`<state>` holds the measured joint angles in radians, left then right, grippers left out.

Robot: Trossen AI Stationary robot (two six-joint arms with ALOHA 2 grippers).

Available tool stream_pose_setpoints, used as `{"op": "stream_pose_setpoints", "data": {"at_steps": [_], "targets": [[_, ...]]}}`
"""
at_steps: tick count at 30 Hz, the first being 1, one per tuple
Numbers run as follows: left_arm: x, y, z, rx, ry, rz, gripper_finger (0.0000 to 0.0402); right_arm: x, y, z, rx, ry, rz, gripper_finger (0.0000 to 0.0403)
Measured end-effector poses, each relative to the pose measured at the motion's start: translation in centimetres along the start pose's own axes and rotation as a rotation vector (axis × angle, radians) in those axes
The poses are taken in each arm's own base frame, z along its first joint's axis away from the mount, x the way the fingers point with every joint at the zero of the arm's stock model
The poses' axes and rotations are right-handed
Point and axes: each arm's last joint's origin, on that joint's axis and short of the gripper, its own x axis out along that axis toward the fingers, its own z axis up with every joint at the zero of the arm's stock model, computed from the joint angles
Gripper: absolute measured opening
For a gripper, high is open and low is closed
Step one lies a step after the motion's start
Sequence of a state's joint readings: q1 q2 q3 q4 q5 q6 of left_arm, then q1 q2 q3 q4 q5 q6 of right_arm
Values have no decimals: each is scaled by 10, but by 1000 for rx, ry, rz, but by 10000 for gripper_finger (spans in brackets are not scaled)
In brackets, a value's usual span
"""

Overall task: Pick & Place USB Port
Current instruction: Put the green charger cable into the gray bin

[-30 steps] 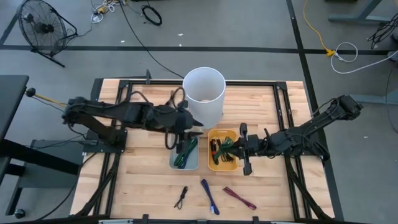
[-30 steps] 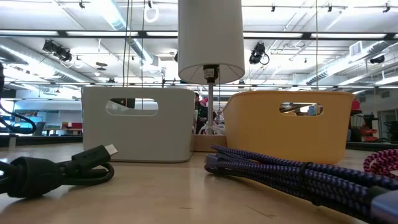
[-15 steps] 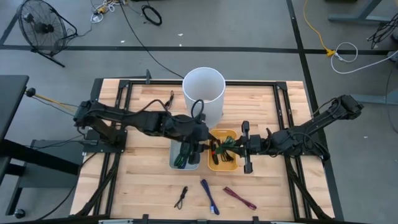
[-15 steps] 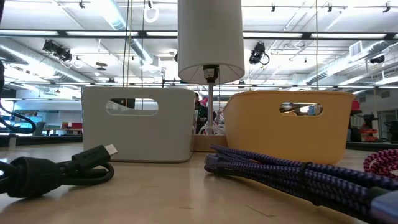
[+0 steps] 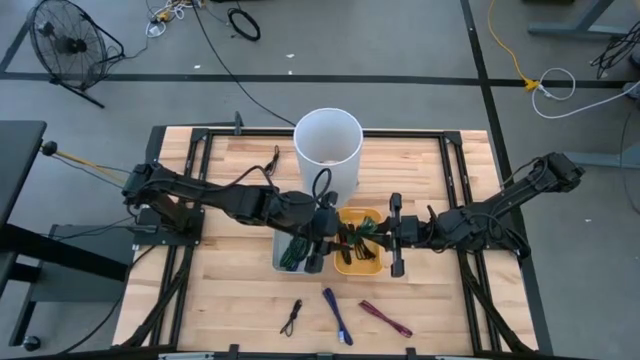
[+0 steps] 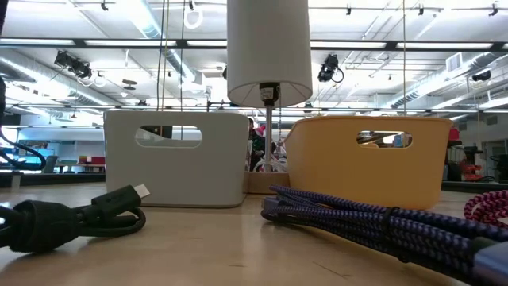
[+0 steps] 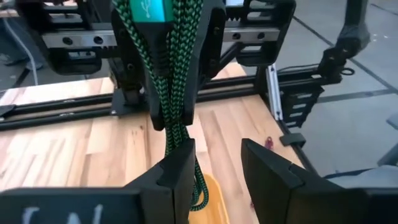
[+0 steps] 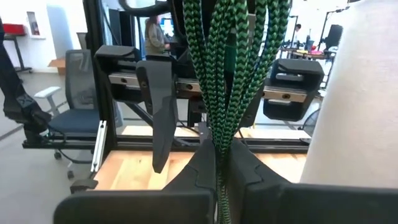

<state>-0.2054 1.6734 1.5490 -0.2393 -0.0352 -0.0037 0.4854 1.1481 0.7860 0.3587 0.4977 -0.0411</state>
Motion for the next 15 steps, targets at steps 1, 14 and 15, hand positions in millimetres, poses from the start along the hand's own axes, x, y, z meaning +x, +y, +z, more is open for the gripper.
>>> {"op": "stream_pose_setpoints", "data": {"at_steps": [1,14,15], "targets": [[0,1,-1,1,8,10,138,0,0,0,2,3,-1,4],[-5,4,-2,19,44,86,138,0,-1,-2,13,19,-24,5],[-5,4,-3,24,53,89,138,0,-1,-2,11,22,-22,6]]}}
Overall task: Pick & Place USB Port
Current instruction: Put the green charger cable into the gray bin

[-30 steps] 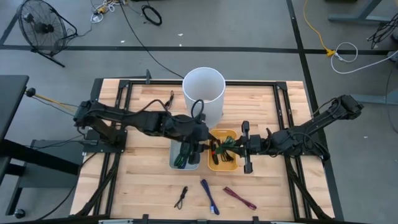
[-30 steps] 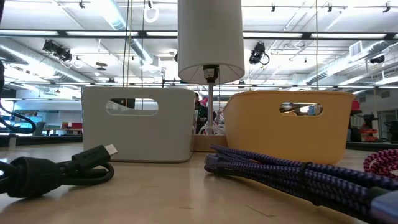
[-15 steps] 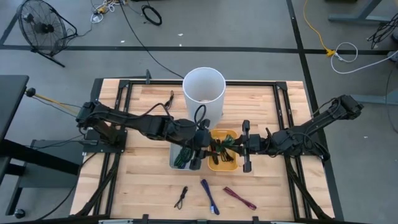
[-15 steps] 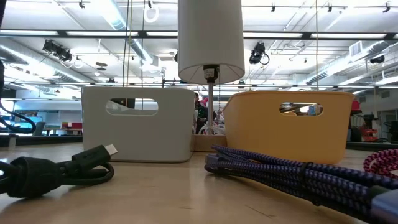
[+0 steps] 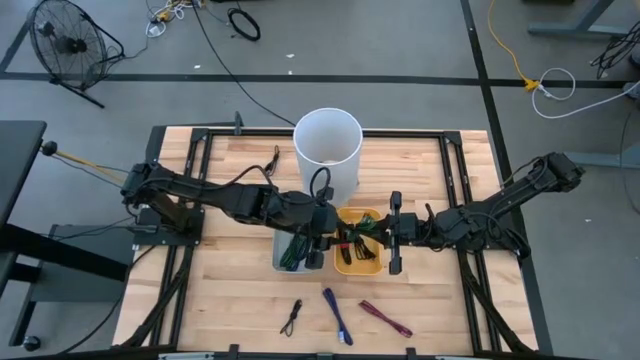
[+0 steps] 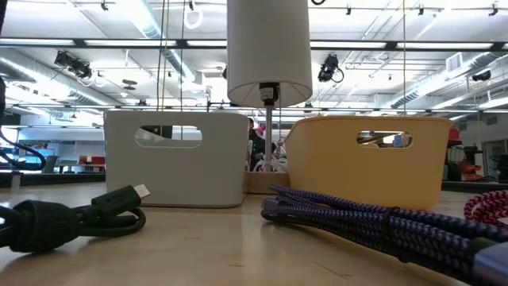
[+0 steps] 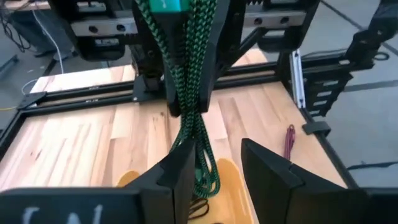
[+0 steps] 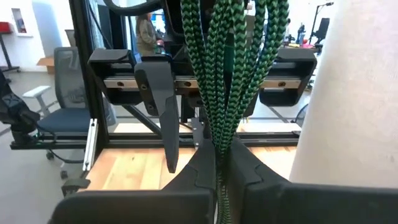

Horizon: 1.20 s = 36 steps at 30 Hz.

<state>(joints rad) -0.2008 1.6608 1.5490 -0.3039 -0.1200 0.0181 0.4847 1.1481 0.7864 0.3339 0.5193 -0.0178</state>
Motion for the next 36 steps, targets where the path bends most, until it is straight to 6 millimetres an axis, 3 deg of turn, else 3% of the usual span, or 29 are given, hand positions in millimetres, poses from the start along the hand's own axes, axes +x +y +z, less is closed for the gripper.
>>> {"op": "stream_pose_setpoints", "data": {"at_steps": [8,15,22,36], "targets": [[-3,7,-2,-6,33,103,138,0,2,0,10,0,52,5],[6,1,0,-30,-22,-33,138,0,2,0,6,0,49,5],[16,0,-5,-36,-14,-48,138,0,2,-1,-2,10,51,5],[-3,1,1,-36,-3,-78,138,0,1,-1,-6,15,31,5]]}}
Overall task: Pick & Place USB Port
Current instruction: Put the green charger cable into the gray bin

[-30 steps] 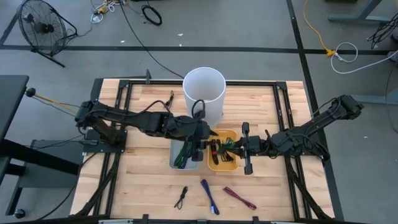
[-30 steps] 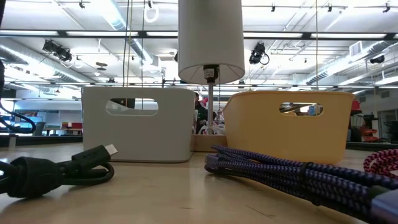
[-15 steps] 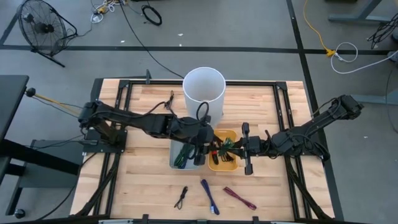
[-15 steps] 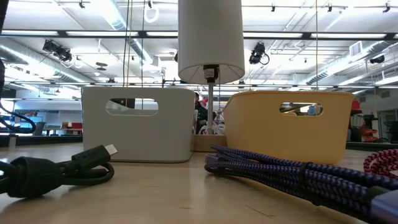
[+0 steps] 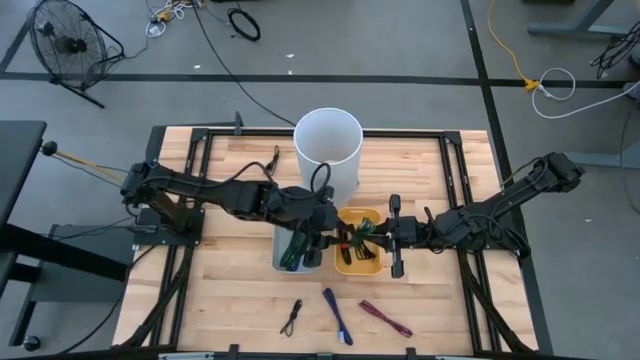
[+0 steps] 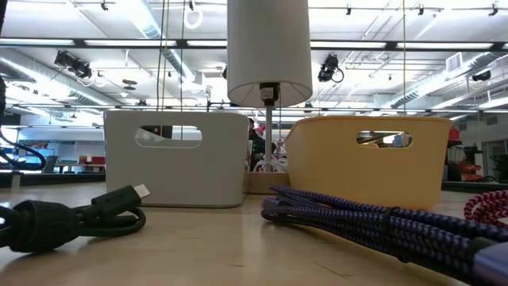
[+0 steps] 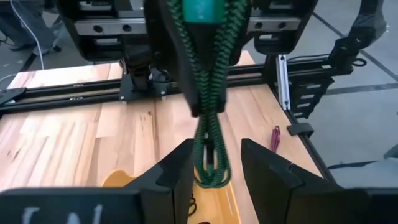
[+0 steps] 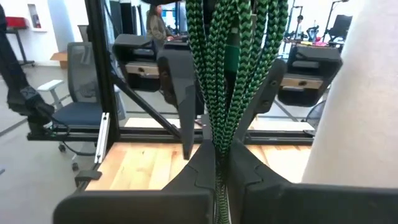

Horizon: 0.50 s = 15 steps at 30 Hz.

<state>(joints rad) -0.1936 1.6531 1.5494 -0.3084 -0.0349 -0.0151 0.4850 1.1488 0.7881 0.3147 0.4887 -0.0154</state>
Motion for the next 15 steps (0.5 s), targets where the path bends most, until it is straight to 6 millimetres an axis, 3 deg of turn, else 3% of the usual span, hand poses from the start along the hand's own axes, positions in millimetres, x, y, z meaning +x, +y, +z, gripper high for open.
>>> {"op": "stream_pose_setpoints", "data": {"at_steps": [10,15], "targets": [[0,0,2,-14,-24,2,138,0,0,0,3,-3,4,5],[12,-1,0,-21,-43,0,138,0,0,0,3,-5,9,6]]}}
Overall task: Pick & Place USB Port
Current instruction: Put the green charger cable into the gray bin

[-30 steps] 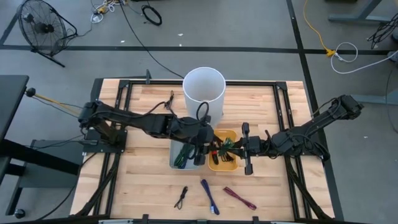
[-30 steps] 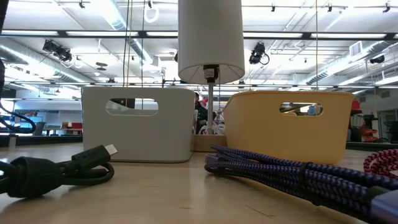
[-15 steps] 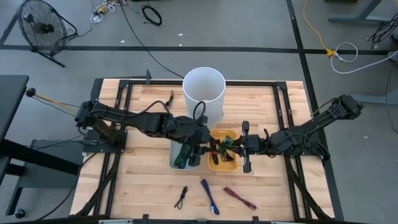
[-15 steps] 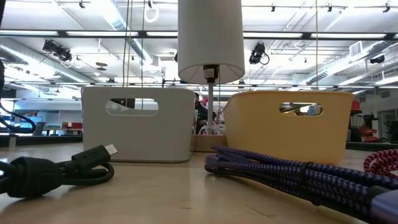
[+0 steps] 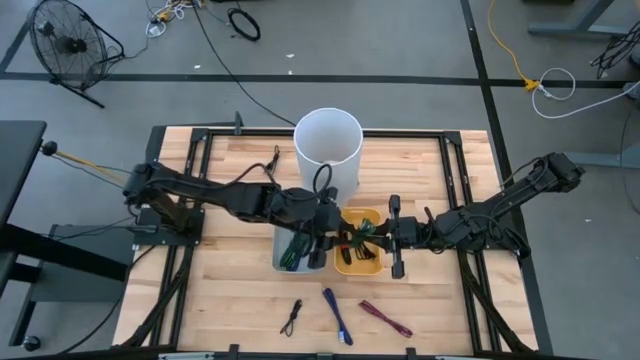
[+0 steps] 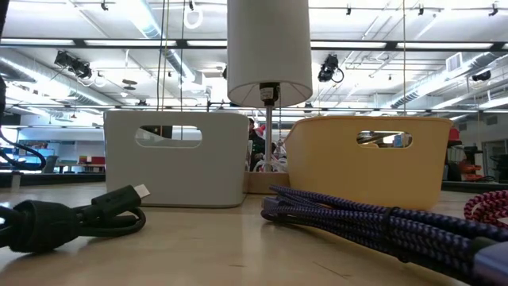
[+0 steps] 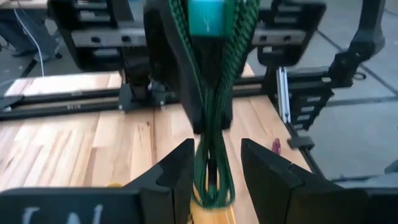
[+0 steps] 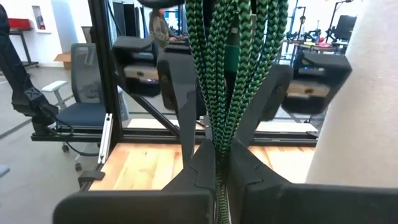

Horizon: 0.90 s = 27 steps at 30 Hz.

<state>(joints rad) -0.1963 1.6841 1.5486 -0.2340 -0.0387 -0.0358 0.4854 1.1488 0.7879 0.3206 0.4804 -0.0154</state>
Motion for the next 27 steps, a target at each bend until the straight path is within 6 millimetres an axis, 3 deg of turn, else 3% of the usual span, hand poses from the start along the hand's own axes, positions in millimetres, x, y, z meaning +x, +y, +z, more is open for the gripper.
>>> {"op": "stream_pose_setpoints", "data": {"at_steps": [10,17,27], "targets": [[12,1,-4,2,-18,-13,128,0,0,0,0,1,0,6],[12,1,-5,2,3,-14,20,0,0,-1,0,7,0,12],[4,4,-7,-5,59,23,18,0,0,-1,7,1,-6,66]]}}
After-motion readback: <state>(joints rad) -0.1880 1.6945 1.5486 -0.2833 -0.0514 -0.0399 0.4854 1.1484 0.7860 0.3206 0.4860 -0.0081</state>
